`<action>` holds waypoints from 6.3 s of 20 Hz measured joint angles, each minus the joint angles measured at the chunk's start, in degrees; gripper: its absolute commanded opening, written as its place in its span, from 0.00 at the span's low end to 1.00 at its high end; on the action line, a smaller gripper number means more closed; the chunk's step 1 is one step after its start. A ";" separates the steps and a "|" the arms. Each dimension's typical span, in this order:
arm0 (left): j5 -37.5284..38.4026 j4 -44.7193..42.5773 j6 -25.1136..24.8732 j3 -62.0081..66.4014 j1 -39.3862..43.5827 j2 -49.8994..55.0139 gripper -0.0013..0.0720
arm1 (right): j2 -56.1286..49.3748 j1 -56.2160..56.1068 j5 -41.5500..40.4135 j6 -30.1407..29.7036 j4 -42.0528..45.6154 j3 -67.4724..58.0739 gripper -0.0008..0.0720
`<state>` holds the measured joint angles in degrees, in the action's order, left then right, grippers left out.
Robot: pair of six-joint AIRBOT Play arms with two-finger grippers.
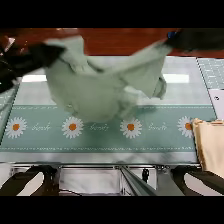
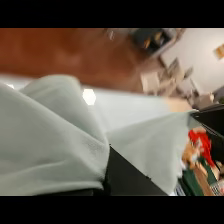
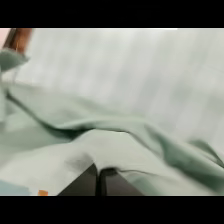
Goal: Fold the shirts.
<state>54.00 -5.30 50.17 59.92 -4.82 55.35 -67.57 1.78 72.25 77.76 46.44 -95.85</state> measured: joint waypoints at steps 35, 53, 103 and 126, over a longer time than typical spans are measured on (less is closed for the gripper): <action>-1.86 -16.52 5.03 -6.99 -2.36 -2.99 0.04 | 5.66 4.50 -4.61 3.61 18.88 11.45 0.05; 11.91 -38.82 16.26 -3.30 -12.79 21.31 0.71 | -22.69 16.20 2.99 6.10 17.51 2.84 0.58; 15.17 -14.32 6.29 -27.96 -24.74 5.16 0.04 | -11.10 11.78 -6.14 -4.66 -3.39 28.55 0.05; 1.70 -56.24 29.62 28.44 -23.45 -37.66 0.04 | 34.18 11.23 7.17 8.92 29.90 -7.63 0.05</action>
<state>55.70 -61.54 79.79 88.36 -28.27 17.69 -33.39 13.02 79.42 86.67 76.34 -103.48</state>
